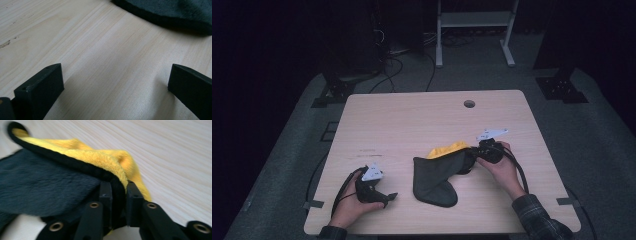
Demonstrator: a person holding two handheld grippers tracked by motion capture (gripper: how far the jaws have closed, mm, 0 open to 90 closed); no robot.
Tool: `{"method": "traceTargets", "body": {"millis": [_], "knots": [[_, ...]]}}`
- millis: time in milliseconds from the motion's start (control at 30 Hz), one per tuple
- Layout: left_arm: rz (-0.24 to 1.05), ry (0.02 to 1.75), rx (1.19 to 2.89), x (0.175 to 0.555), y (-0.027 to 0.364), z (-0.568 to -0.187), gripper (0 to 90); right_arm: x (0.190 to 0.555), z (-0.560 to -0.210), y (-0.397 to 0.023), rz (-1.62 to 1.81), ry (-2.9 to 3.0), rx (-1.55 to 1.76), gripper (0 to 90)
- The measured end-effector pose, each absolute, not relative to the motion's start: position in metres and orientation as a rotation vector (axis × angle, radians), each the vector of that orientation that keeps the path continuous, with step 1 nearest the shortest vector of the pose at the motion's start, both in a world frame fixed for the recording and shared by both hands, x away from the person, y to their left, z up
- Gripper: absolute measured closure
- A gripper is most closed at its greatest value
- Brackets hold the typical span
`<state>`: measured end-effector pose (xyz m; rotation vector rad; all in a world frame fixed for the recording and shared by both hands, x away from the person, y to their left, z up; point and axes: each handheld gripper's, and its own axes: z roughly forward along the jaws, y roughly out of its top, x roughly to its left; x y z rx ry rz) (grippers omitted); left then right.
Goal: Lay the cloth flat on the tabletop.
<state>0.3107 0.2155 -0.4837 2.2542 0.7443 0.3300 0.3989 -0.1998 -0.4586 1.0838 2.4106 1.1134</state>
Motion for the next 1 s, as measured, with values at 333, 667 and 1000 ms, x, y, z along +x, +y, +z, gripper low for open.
{"method": "traceTargets", "body": {"millis": [333, 667, 1000], "knots": [[0.329, 0.755, 2.205, 0.312, 0.217, -0.479, 24.7, 0.379, -0.444, -0.224, 1.21, 2.4, 1.071, 48.7], [0.33, 0.689, 2.131, 0.329, 0.198, -0.462, 35.0, 0.348, -0.44, -0.251, 1.258, 2.427, 1.02, 43.8], [0.344, 0.62, 2.117, 0.362, 0.167, -0.452, 35.2, 0.321, -0.449, -0.288, 1.222, 2.399, 1.069, 42.3]]}}
